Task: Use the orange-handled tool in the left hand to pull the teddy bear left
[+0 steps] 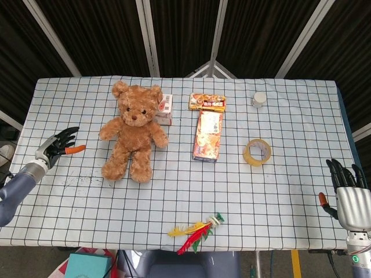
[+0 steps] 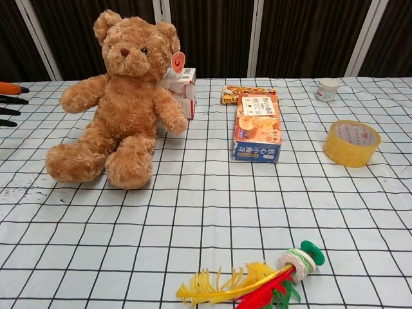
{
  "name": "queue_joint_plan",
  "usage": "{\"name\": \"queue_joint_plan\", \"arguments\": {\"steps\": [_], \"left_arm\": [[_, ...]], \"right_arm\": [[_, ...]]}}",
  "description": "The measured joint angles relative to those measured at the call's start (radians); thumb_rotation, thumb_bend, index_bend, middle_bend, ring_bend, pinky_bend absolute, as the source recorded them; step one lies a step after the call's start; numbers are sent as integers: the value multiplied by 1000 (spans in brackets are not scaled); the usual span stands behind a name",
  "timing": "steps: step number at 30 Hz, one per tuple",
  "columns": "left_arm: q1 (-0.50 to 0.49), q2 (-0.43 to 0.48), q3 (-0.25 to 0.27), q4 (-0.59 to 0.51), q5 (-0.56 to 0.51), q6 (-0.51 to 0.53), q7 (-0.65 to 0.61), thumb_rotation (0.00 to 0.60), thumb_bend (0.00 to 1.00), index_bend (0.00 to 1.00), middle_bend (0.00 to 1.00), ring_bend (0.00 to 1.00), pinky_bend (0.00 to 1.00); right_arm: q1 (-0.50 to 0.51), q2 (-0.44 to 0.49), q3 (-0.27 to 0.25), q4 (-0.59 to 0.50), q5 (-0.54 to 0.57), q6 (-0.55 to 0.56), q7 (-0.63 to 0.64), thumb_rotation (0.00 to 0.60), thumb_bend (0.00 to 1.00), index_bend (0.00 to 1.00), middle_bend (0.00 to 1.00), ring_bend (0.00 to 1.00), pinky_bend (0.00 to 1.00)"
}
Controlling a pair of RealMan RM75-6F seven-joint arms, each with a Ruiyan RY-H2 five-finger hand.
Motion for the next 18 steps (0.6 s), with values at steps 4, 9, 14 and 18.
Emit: {"name": "queue_joint_plan", "arguments": {"steps": [4, 9, 14, 18], "left_arm": [[-15, -29, -23, 24, -29, -18, 10, 600, 159, 146, 30, 0, 28], [-49, -74, -51, 58, -51, -48, 33, 600, 159, 145, 26, 0, 28], [-85, -123, -64, 111, -87, -71, 83, 600, 159, 145, 31, 0, 28], [-102, -157, -70, 146, -125, -77, 113, 600, 159, 147, 58, 0, 30]], "right_arm": [[-1, -1, -2, 6, 5, -5, 6, 600, 367, 31, 116, 193, 75], [-2, -3, -1, 18, 20, -15, 19, 600, 367, 31, 116, 193, 75], [0, -1, 4, 26, 28, -21, 35, 600, 367, 31, 116, 193, 75], [0, 0, 6, 29, 33, -21, 44, 600, 367, 31, 116, 193, 75]]}}
